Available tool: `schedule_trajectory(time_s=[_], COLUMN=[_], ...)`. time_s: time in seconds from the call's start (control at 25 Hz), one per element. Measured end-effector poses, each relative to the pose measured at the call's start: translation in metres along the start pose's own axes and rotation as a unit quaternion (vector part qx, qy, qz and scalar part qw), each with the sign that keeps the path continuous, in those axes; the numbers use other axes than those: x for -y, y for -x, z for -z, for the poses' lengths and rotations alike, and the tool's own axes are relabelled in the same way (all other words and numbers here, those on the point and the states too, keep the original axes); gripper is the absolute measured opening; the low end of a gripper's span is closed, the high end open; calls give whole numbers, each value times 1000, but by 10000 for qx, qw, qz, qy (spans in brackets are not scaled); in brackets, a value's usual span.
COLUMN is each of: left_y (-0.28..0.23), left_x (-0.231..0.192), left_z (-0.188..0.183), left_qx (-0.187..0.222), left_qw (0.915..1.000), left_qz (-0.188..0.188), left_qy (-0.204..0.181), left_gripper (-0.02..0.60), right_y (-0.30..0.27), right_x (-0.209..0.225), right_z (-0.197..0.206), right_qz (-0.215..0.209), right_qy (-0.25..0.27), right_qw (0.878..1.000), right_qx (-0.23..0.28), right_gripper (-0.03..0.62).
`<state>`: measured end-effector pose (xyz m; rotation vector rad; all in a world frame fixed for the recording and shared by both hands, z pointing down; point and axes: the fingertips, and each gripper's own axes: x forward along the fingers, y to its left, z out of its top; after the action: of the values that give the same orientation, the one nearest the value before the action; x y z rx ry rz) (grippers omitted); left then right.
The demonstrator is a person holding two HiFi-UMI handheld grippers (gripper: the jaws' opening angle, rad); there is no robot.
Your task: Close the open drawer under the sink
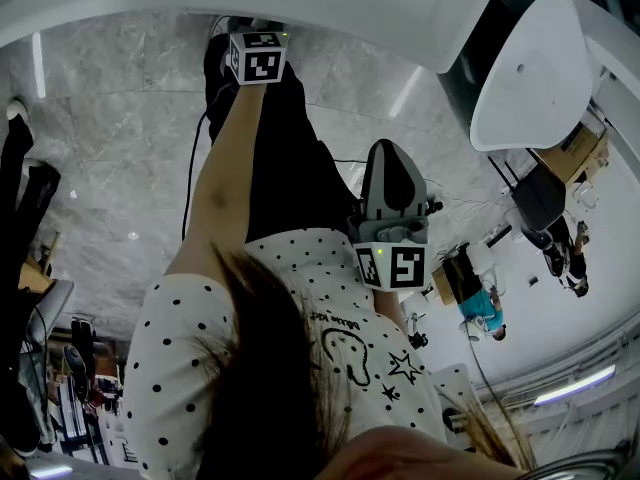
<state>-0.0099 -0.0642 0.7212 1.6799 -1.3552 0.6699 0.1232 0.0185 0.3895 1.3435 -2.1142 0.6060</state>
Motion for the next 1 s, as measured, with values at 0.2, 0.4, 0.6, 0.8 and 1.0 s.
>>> schedule_trajectory(time_s=[0.2,0.4,0.6,0.8,1.0], left_y=[0,-1,-1,-2,-3], left_x=[1,1,2,1,2], left_z=[0,-2,-2,-3,-3], left_qx=[11,23,33,42,32], left_qw=[10000,10000,10000,10000,10000], left_qz=[13,26,30,25,28], left_qy=[1,1,2,4,6], left_gripper=[137,137,137,137,137], right_y=[0,-1,0,-1,-1], right_x=[0,0,0,0,0], right_z=[0,0,0,0,0], right_qz=[1,-1,3,16,19], right_qy=[0,1,8,5,8], right_qw=[10000,10000,10000,10000,10000], right_qx=[-10,-11,-11,-18,-25], right_gripper=[15,15,15,15,15])
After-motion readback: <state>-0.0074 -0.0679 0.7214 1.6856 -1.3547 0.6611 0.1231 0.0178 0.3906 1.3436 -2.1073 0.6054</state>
